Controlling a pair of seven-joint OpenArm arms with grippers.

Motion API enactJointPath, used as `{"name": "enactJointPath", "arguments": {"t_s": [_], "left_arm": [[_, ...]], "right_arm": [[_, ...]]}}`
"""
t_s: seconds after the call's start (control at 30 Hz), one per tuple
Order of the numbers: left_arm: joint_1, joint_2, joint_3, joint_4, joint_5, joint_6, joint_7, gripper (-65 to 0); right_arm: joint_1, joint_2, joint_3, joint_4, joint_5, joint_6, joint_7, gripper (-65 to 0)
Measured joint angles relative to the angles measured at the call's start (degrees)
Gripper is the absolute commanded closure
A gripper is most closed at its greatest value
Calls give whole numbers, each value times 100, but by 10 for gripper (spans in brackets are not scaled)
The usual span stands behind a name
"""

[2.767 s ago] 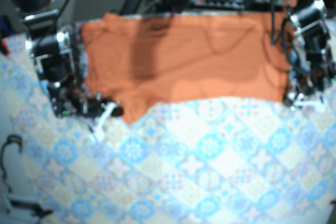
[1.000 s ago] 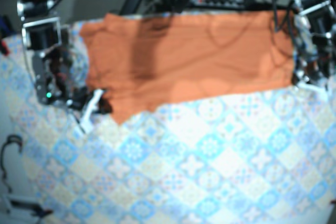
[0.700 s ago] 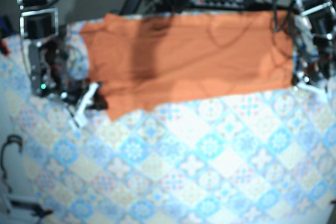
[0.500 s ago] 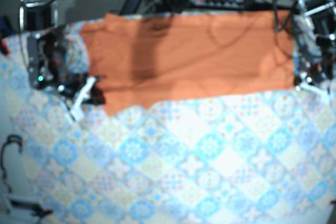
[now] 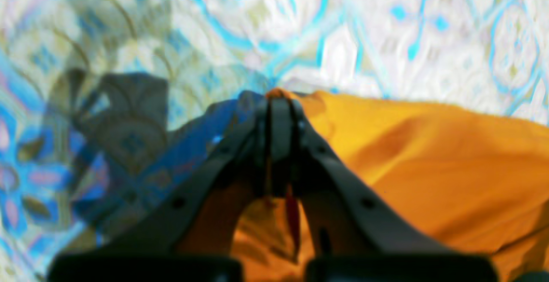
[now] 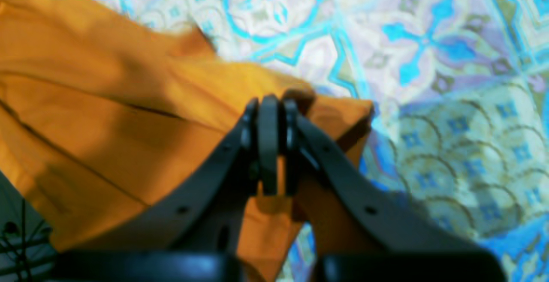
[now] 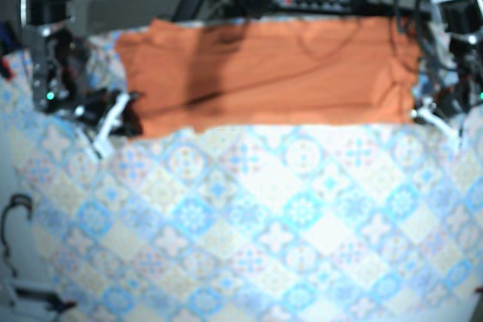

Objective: Fold the T-shirt properly
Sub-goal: 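Lift the hem with both grippers and fold it toward the shoulder edge, then lay the folded hem down and hold it with both grippers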

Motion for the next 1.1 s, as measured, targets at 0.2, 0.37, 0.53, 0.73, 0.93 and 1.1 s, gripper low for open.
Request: {"name": "enactJointPath", "arguments": {"t_s": [0.2,0.37,0.53,0.73,0.93,1.1], "left_arm": [[199,-20,-9,4,0,2,-17,0],[343,-59,-2,20,4,0,61,0],[420,-173,-22,26,-66,0,-20,0],[466,-146,-17,26,-63,-2,15,0],[761,-219,13,264,-48,-4,-168,0],[1010,-267,17,544,-22,-11,-345,0]], "right_arm": [[-400,-50,533,411,17,24,-391,0],[-715,-33,942,612,26,24,-396,0],[-1001,-48,1115,625,61,24,-415,0],[-1224,-52,1119,881,22,24,-411,0],[-1475,-57,1119,1147,15,22,-409,0],[-1720,-72,1200,1449,17,26,-658,0]]}}
